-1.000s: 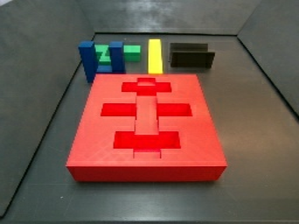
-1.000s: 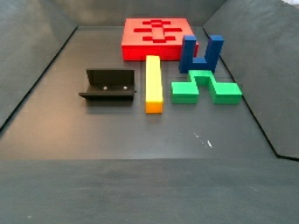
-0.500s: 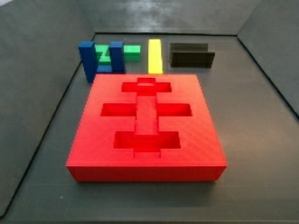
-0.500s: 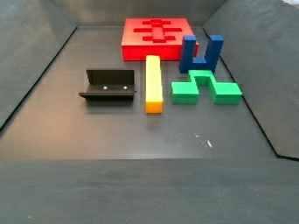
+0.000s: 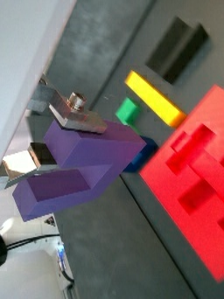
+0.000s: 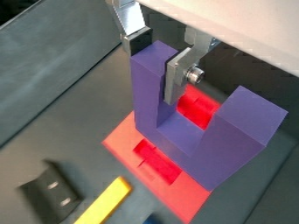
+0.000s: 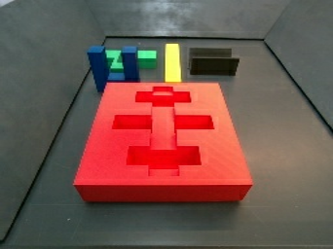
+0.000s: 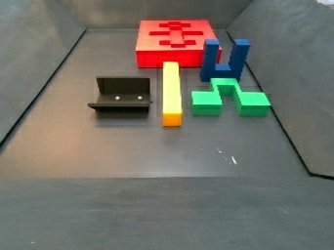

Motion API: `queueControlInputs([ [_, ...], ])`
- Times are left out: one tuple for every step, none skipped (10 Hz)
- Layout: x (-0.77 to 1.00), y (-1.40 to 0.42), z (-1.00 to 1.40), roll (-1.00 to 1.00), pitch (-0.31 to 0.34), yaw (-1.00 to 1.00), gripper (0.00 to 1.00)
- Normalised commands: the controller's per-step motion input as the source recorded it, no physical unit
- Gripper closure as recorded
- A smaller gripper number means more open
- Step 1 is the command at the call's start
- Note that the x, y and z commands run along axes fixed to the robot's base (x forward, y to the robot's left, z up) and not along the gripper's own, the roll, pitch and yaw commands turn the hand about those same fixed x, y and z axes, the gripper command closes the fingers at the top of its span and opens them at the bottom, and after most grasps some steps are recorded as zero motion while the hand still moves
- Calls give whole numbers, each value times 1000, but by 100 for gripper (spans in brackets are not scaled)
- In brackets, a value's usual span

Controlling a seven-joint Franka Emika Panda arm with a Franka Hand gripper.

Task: Pick up the purple object. Move up. Place the purple object on the fixture. Regrasp the purple object. Move to above the board. Insert the purple object.
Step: Move to above the board, then insert the purple object.

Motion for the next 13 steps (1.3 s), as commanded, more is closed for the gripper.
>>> queueControlInputs([
  [-75,40,7,-687,-12,-46,100],
  [-63,29,-4,-474,-26,-29,100],
  [-42,13,1,-265,-28,-14,100],
  [31,0,-20,0,0,0,100],
  [180,-289,-311,0,-40,0,100],
  [374,-766,-411,90,-11,120,100],
  [394,-811,-469,94,-13,71,100],
  [423,-826,-614,56,-57,86,100],
  [400,-794,-694,24,-89,154,100],
  [286,-734,-746,0,-124,183,100],
  [214,-617,-757,-37,-184,303,100],
  [191,-563,-694,-71,-196,300,100],
  [134,-506,-649,0,-137,137,100],
])
